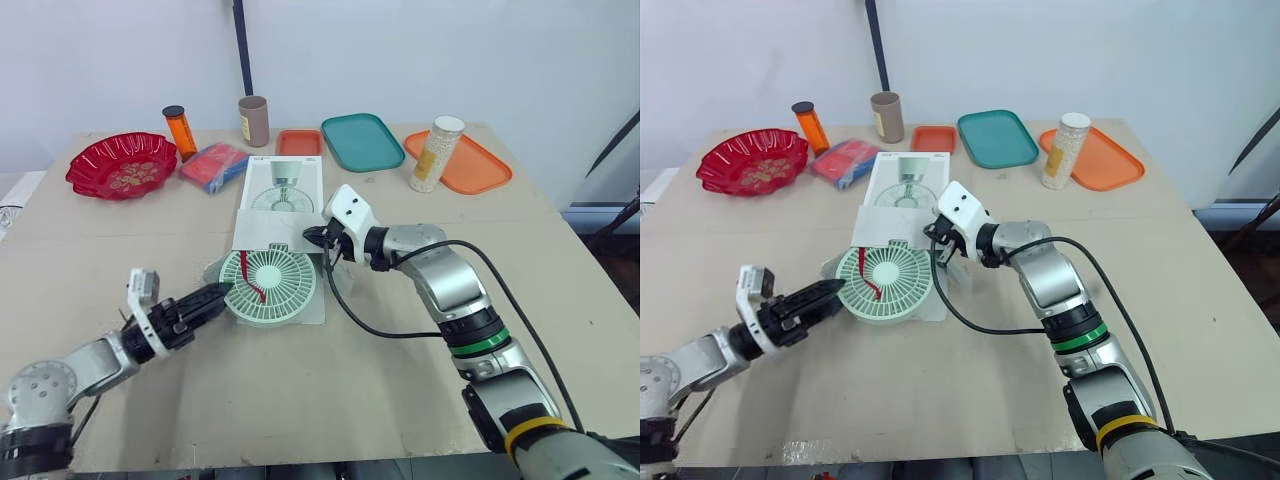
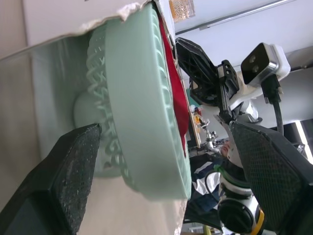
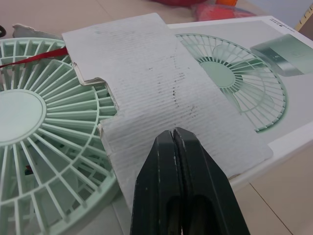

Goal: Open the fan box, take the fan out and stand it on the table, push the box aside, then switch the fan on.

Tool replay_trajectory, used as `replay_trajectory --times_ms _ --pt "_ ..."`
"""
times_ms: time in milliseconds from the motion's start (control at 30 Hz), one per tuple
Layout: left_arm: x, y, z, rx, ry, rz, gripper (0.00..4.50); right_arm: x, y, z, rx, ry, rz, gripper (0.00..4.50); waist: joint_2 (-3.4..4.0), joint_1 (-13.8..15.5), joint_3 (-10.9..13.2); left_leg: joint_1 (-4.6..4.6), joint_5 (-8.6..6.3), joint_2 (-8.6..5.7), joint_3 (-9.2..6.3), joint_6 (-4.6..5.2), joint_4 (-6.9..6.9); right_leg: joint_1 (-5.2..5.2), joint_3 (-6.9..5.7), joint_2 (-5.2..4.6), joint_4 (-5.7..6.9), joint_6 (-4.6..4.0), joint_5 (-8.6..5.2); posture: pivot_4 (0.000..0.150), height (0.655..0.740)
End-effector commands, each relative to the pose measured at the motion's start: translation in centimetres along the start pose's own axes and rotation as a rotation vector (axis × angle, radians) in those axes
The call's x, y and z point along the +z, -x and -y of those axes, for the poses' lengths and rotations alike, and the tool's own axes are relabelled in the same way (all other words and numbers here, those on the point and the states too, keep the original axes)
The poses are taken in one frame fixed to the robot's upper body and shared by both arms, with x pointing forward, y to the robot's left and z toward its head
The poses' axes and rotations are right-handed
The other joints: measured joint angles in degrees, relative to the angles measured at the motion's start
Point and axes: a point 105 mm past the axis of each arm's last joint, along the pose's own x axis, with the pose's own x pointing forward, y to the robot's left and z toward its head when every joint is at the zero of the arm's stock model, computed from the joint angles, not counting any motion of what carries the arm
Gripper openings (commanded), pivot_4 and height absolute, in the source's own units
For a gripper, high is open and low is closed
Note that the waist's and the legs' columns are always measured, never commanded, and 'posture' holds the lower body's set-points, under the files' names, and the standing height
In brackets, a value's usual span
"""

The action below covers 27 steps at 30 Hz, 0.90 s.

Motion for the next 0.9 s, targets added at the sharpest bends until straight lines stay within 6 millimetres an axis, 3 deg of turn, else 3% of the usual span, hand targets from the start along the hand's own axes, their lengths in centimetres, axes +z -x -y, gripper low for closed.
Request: replay_trajectory --times_ms 33,100,133,400,900 --pt "0.1 -1.2 0.7 -0.022 0.003 -0.006 4.45 0.3 0.2 -0.2 -0.004 0.011 0.011 0.00 0.00 0.02 0.00 0.00 0.00 0.00 -0.02 -0.01 0.00 0.00 -0.01 0.00 0.00 0.00 0.00 0.150 0.7400" --pt "0.2 -1.6 0.9 -0.029 0.006 -0.002 4.45 0.3 0.3 -0.2 -0.009 0.010 0.009 0.00 -0.01 0.02 0.00 0.00 0.02 0.00 0.00 -0.04 0.00 0.00 0.00 0.00 0.00 0.00 0.00 0.150 0.7400" --pt "0.2 -1.9 0.9 -0.022 -0.002 -0.002 4.22 0.3 0.3 -0.2 -0.010 0.010 0.009 0.00 -0.01 0.01 0.00 0.00 0.03 0.00 -0.01 -0.05 0.01 0.00 0.00 0.00 0.00 0.00 0.00 0.150 0.7400" --pt "-0.1 -2.4 1.2 -0.021 0.015 0.000 1.78 0.1 0.4 -0.2 -0.018 0.008 0.004 0.00 -0.02 0.02 -0.01 -0.02 0.13 -0.01 -0.02 -0.23 0.02 0.00 0.00 0.00 0.00 0.01 0.00 0.150 0.7400" --pt "-3.7 -0.3 2.0 0.023 0.136 -0.004 1.77 0.4 0.4 0.0 -0.025 0.009 0.014 0.00 -0.02 0.12 -0.01 -0.03 0.12 0.01 -0.03 -0.24 0.02 -0.01 0.02 0.01 0.00 0.00 0.00 0.150 0.7400"
